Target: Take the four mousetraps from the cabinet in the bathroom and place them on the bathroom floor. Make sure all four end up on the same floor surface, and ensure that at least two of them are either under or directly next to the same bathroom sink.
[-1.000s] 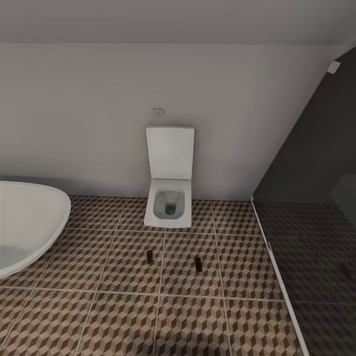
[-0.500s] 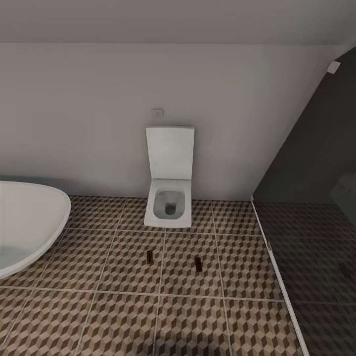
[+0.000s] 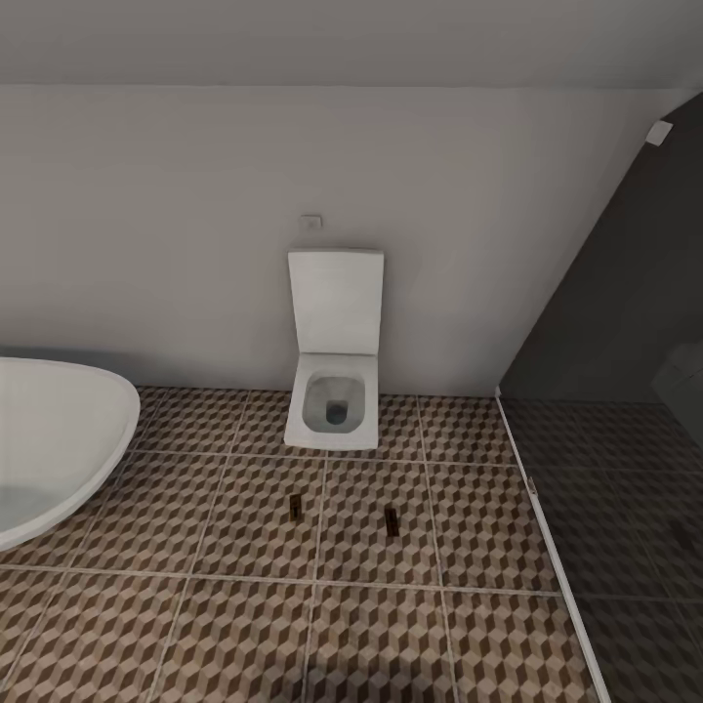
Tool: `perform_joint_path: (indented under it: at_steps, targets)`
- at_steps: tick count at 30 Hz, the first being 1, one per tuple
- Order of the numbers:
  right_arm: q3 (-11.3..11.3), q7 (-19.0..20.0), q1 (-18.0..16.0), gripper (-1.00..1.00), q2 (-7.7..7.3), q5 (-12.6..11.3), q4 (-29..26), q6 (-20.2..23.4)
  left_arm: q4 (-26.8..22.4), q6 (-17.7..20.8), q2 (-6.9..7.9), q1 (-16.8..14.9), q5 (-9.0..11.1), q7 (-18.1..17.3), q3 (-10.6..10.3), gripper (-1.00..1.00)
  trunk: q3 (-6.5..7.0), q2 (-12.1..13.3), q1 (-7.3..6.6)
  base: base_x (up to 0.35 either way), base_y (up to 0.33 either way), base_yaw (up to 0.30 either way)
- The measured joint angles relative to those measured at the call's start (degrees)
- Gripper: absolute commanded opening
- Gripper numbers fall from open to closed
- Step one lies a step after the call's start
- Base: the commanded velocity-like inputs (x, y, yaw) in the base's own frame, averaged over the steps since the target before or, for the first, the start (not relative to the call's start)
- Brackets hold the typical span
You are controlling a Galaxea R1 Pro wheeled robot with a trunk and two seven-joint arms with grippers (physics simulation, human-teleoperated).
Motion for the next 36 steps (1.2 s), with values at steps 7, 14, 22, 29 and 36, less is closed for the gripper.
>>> perform_joint_path:
  at_steps: [7,14,22,29,36]
  targets:
    - [0.0,0.0,0.0,1.00,0.00,0.0,0.0,0.0,0.0,0.0,-0.02,0.0,0.0,0.0,0.0,1.00,0.00,0.0,0.00,0.000,0.000,0.000]
    - [0.0,0.0,0.0,1.00,0.00,0.0,0.0,0.0,0.0,0.0,0.00,0.0,0.0,0.0,0.0,1.00,0.00,0.0,0.00,0.000,0.000,0.000]
    - [0.0,0.0,0.0,1.00,0.00,0.0,0.0,0.0,0.0,0.0,-0.02,0.0,0.0,0.0,0.0,1.00,0.00,0.0,0.00,0.000,0.000,0.000]
    - [0.0,0.0,0.0,1.00,0.00,0.0,0.0,0.0,0.0,0.0,0.00,0.0,0.0,0.0,0.0,1.00,0.00,0.0,0.00,0.000,0.000,0.000]
    - [0.0,0.0,0.0,1.00,0.00,0.0,0.0,0.0,0.0,0.0,-0.02,0.0,0.0,0.0,0.0,1.00,0.00,0.0,0.00,0.000,0.000,0.000]
